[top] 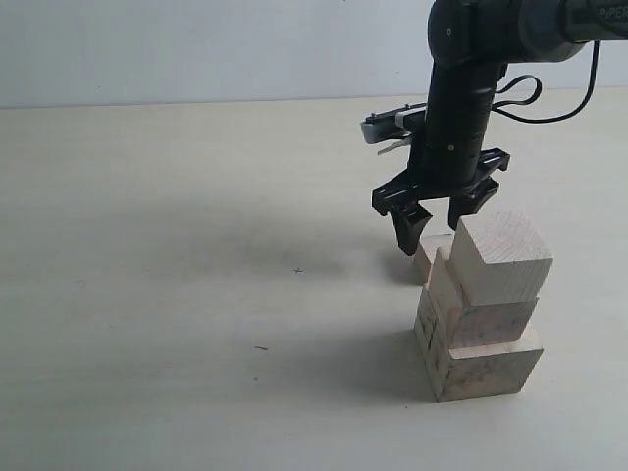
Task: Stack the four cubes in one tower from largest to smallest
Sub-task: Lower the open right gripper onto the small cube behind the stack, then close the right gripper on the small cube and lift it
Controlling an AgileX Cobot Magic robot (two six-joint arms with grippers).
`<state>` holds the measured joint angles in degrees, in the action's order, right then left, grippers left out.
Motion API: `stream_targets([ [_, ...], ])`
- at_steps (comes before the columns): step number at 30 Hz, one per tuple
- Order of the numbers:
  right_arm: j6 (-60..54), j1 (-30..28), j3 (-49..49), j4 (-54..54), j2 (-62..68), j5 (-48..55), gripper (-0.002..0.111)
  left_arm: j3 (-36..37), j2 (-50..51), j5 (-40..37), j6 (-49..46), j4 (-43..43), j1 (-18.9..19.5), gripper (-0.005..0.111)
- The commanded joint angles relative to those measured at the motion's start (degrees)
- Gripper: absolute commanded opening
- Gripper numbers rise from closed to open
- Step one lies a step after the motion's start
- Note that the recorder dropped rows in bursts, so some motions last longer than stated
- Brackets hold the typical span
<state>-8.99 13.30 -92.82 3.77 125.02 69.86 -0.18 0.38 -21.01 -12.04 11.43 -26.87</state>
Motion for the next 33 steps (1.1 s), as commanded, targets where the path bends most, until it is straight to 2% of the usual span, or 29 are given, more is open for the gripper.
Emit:
stream_targets([
  [1,0.3,-0.4,-0.5,-0.3,-0.1,0.1,0.07,0.2,-0.4,0.3,0.0,-0.2,0.3,0.0],
  [33,3.1,-0.4,2.2,-1.1,1.8,-2.3,0.068,0.2,-0.4,0.3,0.0,-0.2,0.3,0.0],
])
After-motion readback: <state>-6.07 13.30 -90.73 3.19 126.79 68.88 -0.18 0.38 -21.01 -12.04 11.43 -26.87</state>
